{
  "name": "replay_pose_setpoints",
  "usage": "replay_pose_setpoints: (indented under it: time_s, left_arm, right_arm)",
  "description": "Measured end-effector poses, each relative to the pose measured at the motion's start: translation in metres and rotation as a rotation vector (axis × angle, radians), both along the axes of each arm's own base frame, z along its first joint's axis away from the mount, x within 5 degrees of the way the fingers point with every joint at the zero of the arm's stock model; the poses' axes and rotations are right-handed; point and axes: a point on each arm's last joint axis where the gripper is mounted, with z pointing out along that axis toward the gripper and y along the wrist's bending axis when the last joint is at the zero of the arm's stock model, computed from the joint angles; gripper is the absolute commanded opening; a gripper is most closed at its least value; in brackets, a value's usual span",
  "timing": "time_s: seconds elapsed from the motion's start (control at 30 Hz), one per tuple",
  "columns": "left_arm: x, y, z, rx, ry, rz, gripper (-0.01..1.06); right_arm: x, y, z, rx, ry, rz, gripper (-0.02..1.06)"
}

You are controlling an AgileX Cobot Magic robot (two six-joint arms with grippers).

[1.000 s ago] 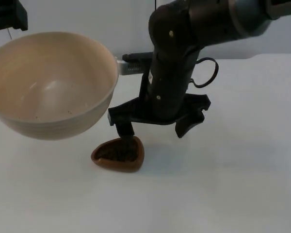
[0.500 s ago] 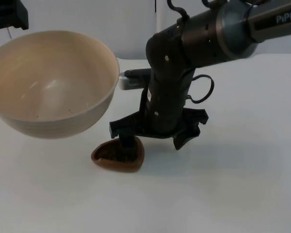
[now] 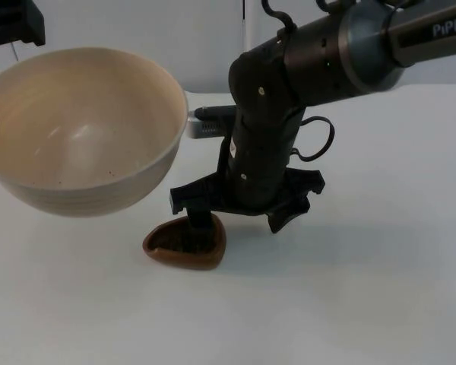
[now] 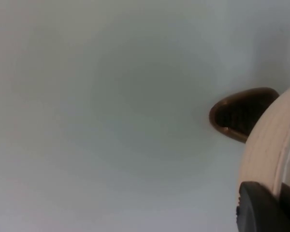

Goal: Pick up the bowl with the left hand and pour the coffee beans from the cup into the bowl with the right hand.

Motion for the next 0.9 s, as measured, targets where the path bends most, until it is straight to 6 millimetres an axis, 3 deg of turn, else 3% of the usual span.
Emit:
replay_pose_setpoints:
  time_s: [0.63, 0.77, 0.9]
  left_arm:
    - [-0.0001, -0.0001, 0.0000, -0.002, 0.001, 0.000, 0.00]
    - [-0.0001, -0.0002, 0.0000, -0.004, 0.002, 0.001, 0.00]
    - [-0.0001, -0.0004, 0.0000, -0.006, 0.001, 0.001, 0.00]
  right_arm:
    - [0.0011, 0.0010, 0.0004, 0.010, -0.014, 0.008, 0.80]
    - [0.0011, 0.0010, 0.0004, 0.010, -0.014, 0.008, 0.70]
    - [0.0011, 0.0010, 0.0004, 0.010, -0.014, 0.008, 0.53]
